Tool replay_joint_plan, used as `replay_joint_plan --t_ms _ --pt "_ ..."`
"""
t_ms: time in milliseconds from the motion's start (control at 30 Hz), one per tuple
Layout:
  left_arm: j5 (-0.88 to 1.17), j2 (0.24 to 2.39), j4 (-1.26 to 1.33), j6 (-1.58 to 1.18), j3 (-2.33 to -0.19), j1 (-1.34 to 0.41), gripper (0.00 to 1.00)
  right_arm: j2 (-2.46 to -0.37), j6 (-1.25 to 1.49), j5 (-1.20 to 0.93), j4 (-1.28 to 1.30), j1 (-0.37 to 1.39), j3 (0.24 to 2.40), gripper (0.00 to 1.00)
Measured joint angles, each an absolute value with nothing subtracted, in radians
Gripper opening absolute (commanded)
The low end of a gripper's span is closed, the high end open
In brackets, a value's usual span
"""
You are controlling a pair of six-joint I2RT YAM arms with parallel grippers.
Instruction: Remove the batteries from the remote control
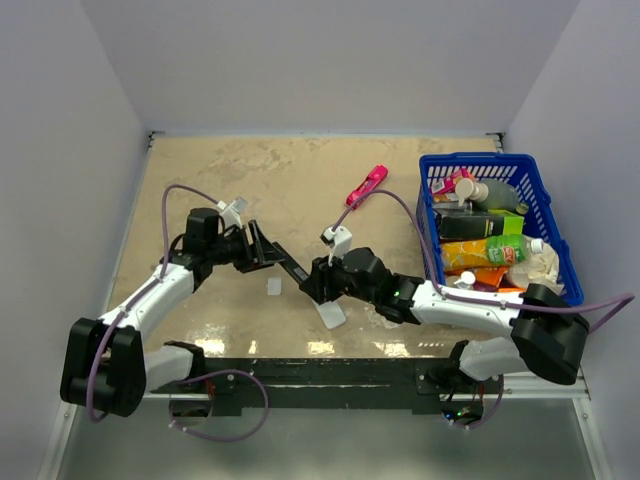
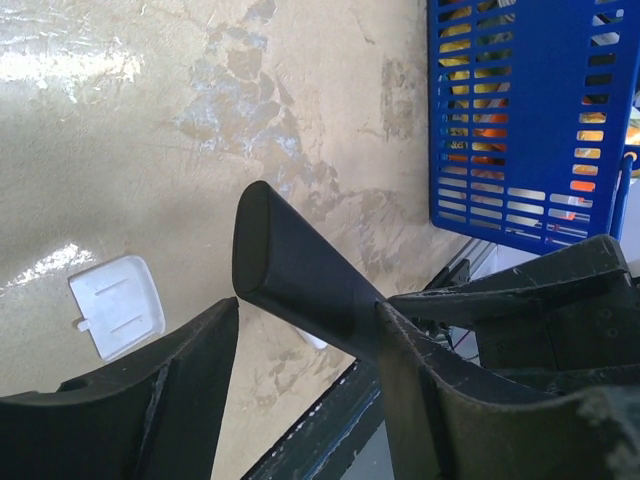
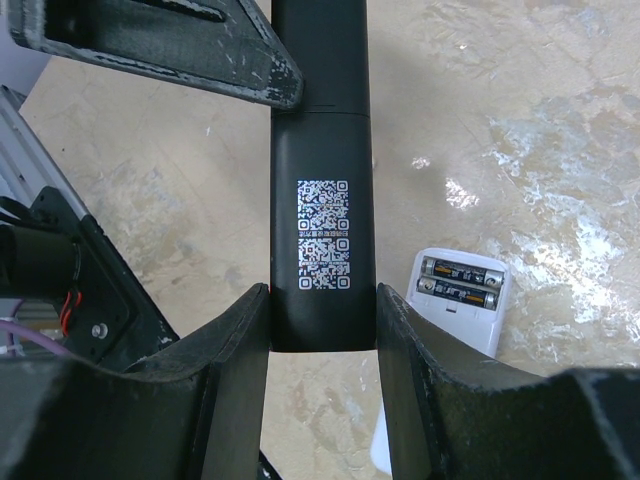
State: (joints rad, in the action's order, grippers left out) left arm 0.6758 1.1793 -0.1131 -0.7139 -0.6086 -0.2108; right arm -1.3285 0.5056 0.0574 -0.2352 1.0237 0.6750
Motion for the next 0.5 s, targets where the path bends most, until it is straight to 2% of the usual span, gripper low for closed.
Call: replay_joint_plan --t_ms 167,267,500 --pt "0.673 1.198 -0.113 -0.715 -0.609 -0.211 0.48 -1.328 0.506 0.056 -0.241 1.024 0.675 0.09" --pt "0.669 1.202 -0.114 -0.714 -0.61 -0.211 0.34 -1.328 0.506 0.056 -0.241 1.024 0.675 0.09" --pt "0.689 1.214 -0.109 -0.747 -0.632 -0.213 0.16 -1.328 0.509 0.056 -0.233 1.024 0.669 0.09"
